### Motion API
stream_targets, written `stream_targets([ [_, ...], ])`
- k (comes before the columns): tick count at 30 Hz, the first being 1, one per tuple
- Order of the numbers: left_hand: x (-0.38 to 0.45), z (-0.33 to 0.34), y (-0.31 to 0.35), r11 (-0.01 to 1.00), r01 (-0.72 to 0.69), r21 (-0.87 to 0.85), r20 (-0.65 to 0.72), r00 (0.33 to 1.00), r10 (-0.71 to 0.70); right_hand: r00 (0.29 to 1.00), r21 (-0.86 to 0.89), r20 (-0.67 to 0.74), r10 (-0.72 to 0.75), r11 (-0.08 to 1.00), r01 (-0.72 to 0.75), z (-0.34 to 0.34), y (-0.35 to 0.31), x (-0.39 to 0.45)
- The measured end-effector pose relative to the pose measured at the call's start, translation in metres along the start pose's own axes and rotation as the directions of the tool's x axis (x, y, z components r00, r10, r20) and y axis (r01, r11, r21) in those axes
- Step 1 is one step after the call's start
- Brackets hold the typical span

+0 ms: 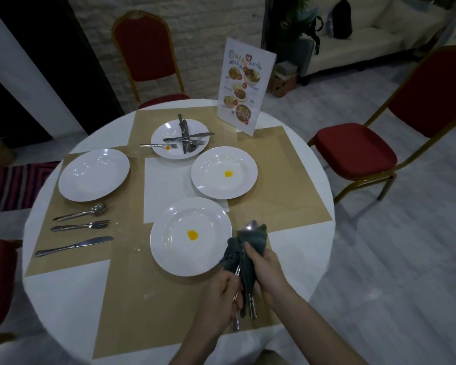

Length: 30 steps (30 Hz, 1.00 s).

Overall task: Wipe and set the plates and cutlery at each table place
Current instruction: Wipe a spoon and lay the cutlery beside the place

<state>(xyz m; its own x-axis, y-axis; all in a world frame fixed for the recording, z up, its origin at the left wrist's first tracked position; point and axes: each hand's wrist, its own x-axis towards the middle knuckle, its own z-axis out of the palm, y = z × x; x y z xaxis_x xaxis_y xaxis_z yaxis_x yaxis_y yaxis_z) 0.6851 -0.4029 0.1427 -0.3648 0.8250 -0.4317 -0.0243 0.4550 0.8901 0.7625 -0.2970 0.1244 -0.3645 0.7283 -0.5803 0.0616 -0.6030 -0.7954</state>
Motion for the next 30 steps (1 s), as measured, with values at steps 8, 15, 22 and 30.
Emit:
stream_targets([
  [8,0.007,0.007,-0.006,0.997,-0.007,0.071,-0.109,0.994,0.015,0.998,0.002,0.023,0.063,0.998,-0.063,0.001,-0.004,0.001],
  [15,-0.003,0.014,0.002,0.994,-0.071,0.087,0.006,0.997,0.071,0.988,0.021,-0.15,0.023,1.0,-0.02,-0.023,-0.024,0.022],
  [22,0.006,0.016,0.007,0.994,-0.073,0.08,0.056,0.996,0.069,0.994,-0.065,-0.088,-0.069,0.996,0.064,-0.034,-0.03,0.024],
  [30,0.005,0.025,-0.029,0.981,0.192,0.013,0.0,0.981,-0.192,0.961,-0.19,-0.246,-0.128,0.978,0.082,-0.099,-0.024,0.036],
])
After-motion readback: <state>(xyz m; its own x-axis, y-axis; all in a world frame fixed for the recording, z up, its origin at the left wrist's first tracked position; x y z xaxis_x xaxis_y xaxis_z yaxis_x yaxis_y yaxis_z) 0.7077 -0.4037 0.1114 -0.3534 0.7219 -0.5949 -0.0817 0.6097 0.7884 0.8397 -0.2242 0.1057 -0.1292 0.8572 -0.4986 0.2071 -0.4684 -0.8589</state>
